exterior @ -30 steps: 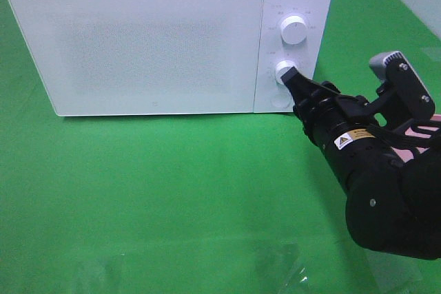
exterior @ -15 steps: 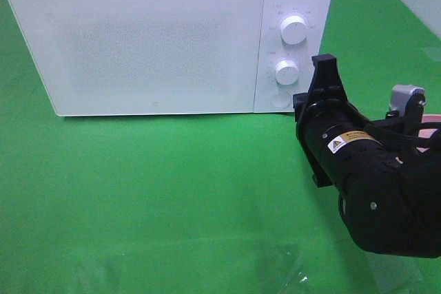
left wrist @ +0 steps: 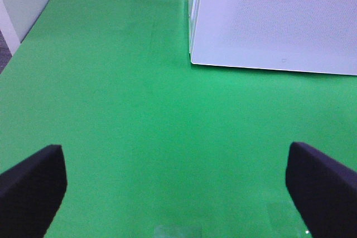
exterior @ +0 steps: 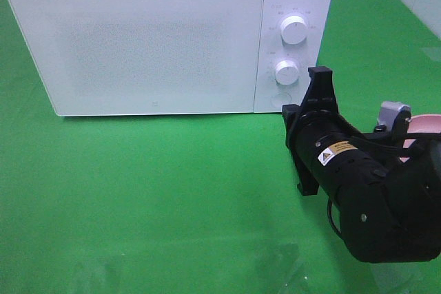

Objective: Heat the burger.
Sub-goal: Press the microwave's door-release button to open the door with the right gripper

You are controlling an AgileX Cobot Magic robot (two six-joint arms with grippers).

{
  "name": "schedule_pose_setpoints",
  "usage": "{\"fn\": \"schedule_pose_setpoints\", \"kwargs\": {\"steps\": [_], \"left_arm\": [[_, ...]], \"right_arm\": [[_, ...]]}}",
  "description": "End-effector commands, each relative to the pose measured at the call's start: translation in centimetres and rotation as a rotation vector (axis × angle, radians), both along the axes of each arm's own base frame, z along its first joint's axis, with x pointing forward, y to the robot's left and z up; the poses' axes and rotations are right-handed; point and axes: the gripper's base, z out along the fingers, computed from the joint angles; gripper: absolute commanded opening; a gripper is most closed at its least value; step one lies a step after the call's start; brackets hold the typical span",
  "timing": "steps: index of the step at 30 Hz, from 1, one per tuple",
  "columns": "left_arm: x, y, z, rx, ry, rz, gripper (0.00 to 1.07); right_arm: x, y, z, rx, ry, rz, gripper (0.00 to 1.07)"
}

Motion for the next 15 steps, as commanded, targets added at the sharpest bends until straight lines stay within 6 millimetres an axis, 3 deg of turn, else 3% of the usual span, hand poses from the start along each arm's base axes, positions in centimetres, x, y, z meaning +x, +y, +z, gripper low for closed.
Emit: {"fn": "schedule_pose_setpoints", "kwargs": {"steps": [1,15], "left_arm": [[-0.3,0.0,0.0,-0.001,-0.018,-0.002,1.01],[-0.3,0.0,0.0,-0.001,-0.018,-0.002,1.01]], "right_arm": [[0.5,0.0,-0.1,0.038,-0.041,0.009,0.00],[4.0,-1.0,-1.3,0.076,-0.083,0.054,0.00]]}}
